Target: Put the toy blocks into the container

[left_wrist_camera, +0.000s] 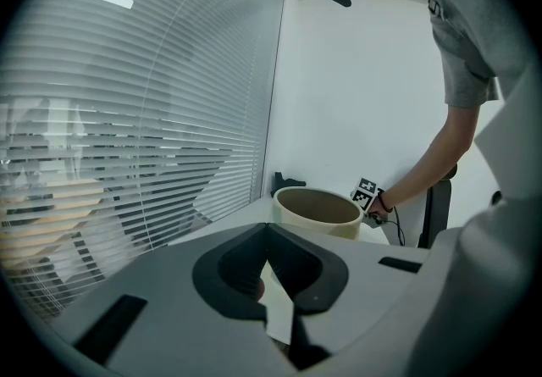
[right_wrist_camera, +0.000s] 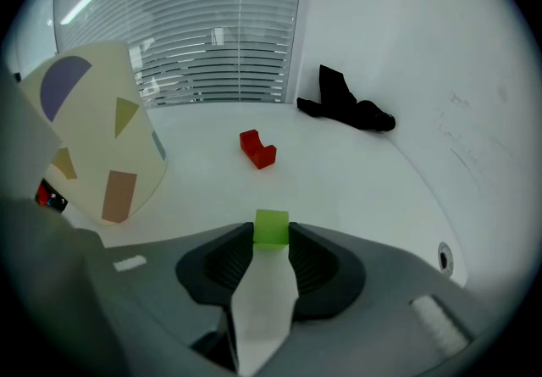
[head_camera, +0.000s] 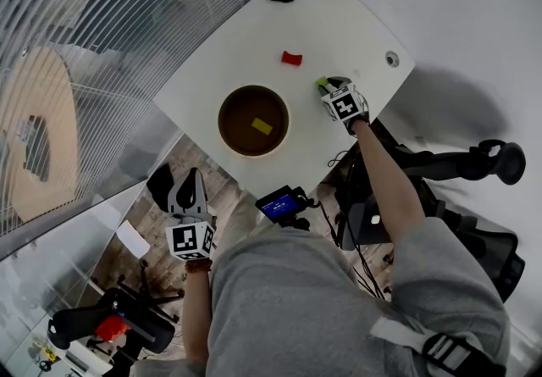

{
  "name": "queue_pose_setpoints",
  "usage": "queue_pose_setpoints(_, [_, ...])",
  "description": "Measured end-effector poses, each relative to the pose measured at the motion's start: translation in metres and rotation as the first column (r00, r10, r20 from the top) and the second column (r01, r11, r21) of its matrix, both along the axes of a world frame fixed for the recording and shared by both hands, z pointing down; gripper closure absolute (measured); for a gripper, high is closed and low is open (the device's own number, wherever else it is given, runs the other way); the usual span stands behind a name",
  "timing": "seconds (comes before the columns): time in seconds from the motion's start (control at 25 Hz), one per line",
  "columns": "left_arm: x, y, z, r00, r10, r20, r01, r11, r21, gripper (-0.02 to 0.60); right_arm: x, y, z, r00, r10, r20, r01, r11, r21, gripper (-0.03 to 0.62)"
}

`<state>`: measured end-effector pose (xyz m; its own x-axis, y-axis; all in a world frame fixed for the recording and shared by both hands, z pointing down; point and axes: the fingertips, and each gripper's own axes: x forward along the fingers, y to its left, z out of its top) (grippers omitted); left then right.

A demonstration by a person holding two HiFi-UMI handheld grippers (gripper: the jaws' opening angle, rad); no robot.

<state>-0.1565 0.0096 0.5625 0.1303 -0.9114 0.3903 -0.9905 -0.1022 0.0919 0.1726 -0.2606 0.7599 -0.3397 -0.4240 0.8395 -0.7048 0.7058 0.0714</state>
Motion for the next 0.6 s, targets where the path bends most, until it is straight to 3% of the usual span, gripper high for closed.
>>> queue_pose_setpoints(0.24, [0.001, 0.001, -0.005, 1.0, 0.002, -0.002, -0.002, 1.0, 0.016, 0.574, 0.0, 0.012, -0.014, 1.0, -0.003, 0.002, 0.003, 1.0, 0.008, 0.453])
queue_pose_setpoints(0.6, [0.004, -0.005, -0.013, 1.0, 0.025, -0.015, -0.024, 0.998, 0.066, 0.574, -0.005, 0.018, -0.057, 0.999, -0.015, 0.038, 0.011, 0.996, 0.091, 0.453])
